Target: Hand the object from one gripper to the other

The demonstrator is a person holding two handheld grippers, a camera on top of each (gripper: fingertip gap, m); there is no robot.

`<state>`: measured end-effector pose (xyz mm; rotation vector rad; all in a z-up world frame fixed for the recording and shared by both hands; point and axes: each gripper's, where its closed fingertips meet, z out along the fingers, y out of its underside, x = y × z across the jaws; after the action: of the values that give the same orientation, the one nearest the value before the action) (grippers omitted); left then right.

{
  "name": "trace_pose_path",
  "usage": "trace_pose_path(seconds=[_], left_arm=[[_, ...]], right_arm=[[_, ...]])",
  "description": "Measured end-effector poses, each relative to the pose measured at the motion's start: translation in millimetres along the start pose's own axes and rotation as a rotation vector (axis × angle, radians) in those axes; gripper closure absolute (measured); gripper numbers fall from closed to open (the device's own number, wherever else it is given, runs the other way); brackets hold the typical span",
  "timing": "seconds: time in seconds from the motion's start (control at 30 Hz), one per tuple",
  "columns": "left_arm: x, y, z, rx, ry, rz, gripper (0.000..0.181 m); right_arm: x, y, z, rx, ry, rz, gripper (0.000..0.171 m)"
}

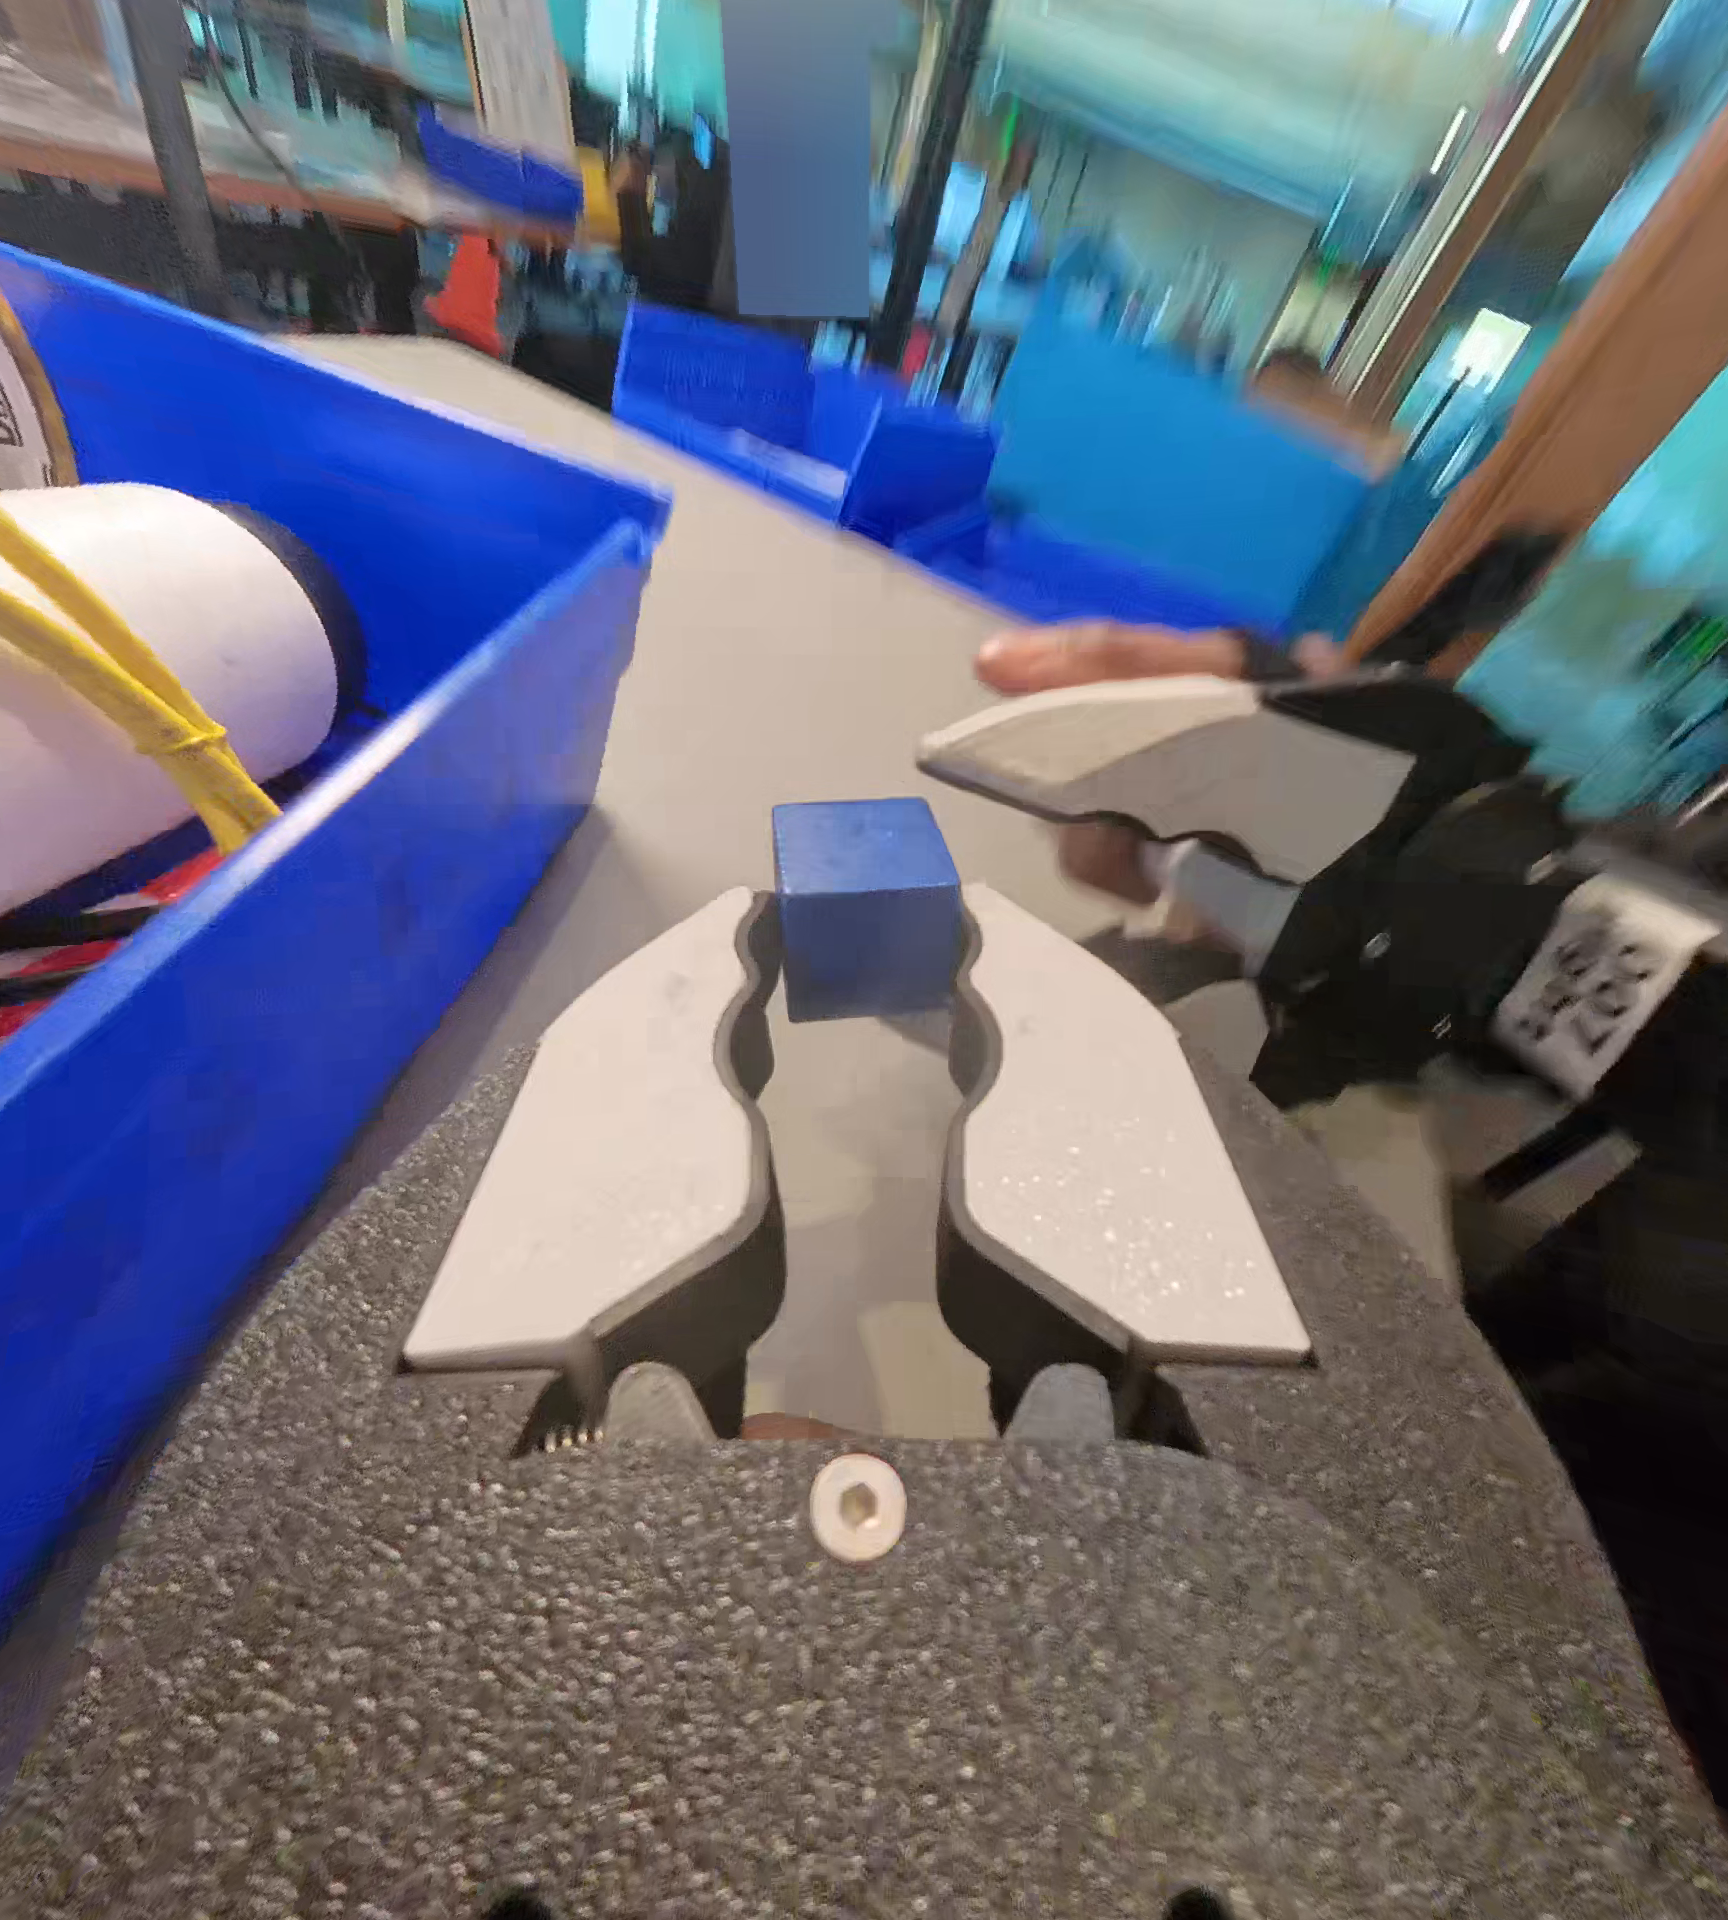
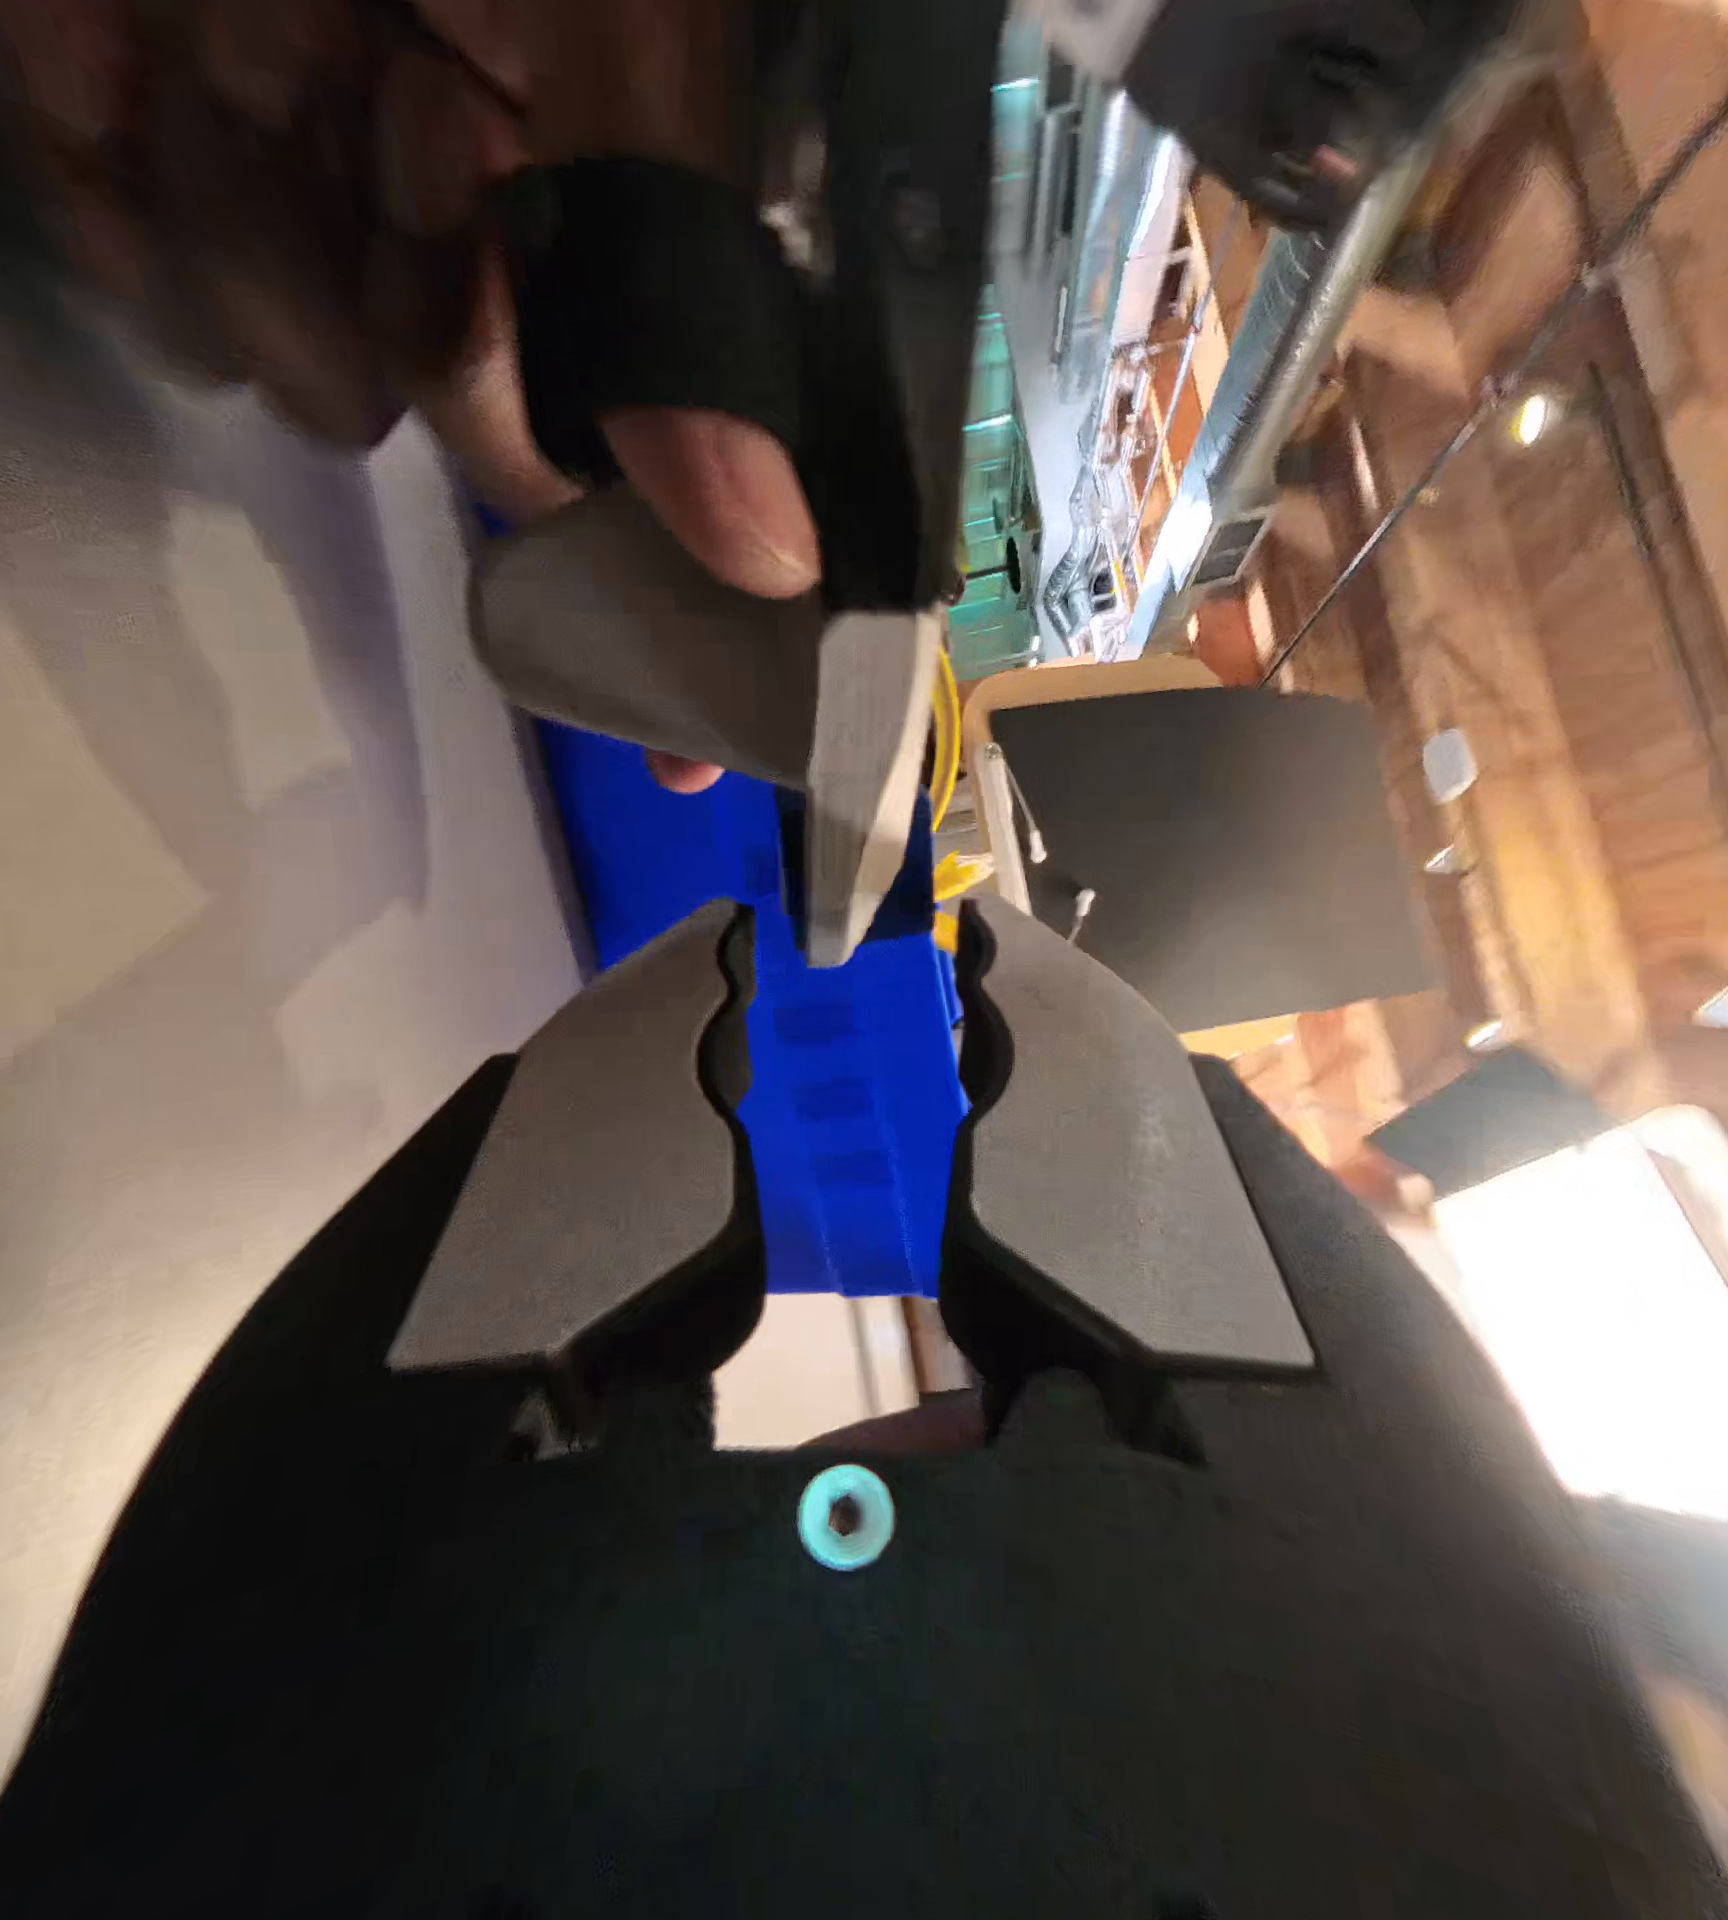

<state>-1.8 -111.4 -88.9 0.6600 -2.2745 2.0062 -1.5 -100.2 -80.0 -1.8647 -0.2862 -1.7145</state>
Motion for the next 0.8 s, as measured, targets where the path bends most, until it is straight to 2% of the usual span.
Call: trace_pose_path(seconds=[0.17, 0.27, 0.33, 0.4, 0.5, 0.57, 0.63, 0.7, 0.8], left_arm=[[-1.7, -49.9, -23.7, 0.463, 0.196, -0.424, 0.151], [-0.6, -48.0, -21.9, 0.521, 0.234, -0.536, 0.151], [7.0, -43.2, -16.8, 0.515, 0.268, -0.571, 0.151], [17.3, -38.8, -11.3, 0.493, 0.319, -0.609, 0.151], [30.3, -34.6, -5.9, 0.425, 0.396, -0.642, 0.152], [30.5, -32.5, -4.0, 0.365, 0.377, -0.598, 0.149], [26.3, -33.7, -4.9, 0.304, 0.314, -0.47, 0.134], [19.8, -39.2, -10.7, 0.268, 0.21, -0.24, 0.124], [15.9, -45.7, -23.8, 0.225, 0.07, 0.22, 0.122]], right_arm=[[20.5, -8.1, 5.0, 0.078, -0.07, 0.647, 0.124], [22.4, -12.7, 10.5, 0.116, -0.1, 0.881, 0.121], [19.9, -17.9, 13.2, 0.133, -0.101, 0.908, 0.121], [16.9, -22.8, 14.8, 0.133, -0.081, 0.85, 0.125], [26.3, -24.3, 9.7, 0.156, 0.012, 0.74, 0.143], [28.6, -21.7, 7.9, 0.15, 0.01, 0.704, 0.142], [31.1, -16.8, 6.8, 0.149, -0.025, 0.752, 0.142], [30.3, -12.6, 6.4, 0.16, -0.114, 0.867, 0.143], [21.6, -8.5, 6.1, 0.176, -0.331, 1.114, 0.143]])
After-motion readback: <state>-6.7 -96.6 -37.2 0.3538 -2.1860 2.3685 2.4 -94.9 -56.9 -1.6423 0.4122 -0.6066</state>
